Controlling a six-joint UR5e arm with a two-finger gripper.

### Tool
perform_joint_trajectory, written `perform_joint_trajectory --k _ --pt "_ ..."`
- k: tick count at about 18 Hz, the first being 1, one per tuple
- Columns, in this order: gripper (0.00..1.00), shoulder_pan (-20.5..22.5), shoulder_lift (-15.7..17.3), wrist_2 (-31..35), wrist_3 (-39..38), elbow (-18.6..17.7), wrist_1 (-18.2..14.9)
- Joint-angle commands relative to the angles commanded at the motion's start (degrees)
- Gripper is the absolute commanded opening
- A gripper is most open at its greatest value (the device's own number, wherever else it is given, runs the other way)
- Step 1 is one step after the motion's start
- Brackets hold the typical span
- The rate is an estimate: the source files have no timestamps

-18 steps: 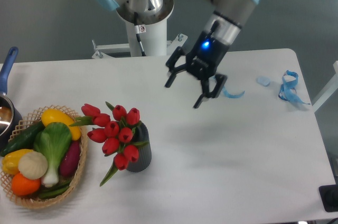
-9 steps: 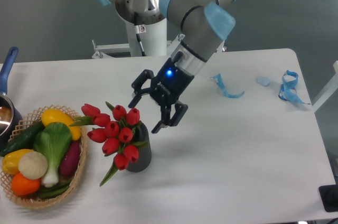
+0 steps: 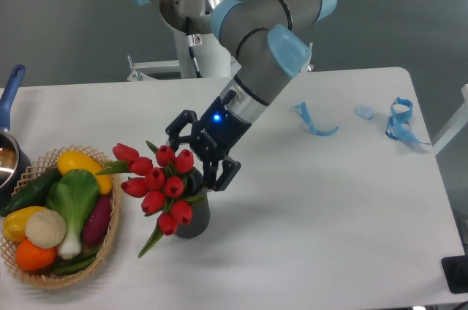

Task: Pick up the flowers from the vase
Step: 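Close the gripper around the tulip stems at the vase rim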

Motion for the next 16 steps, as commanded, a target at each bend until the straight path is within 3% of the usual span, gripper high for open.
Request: perform_joint_trajectory --k 5,8,16 --pt "0.99 -0.7 -1.1 0.0 -0.3 1.2 0.0" --pt "0.66 -0.7 -1.1 -0.1 -0.6 1.3 0.0" --pt "0.42 0.0 -1.0 -0.1 -1.4 1.9 -0.1"
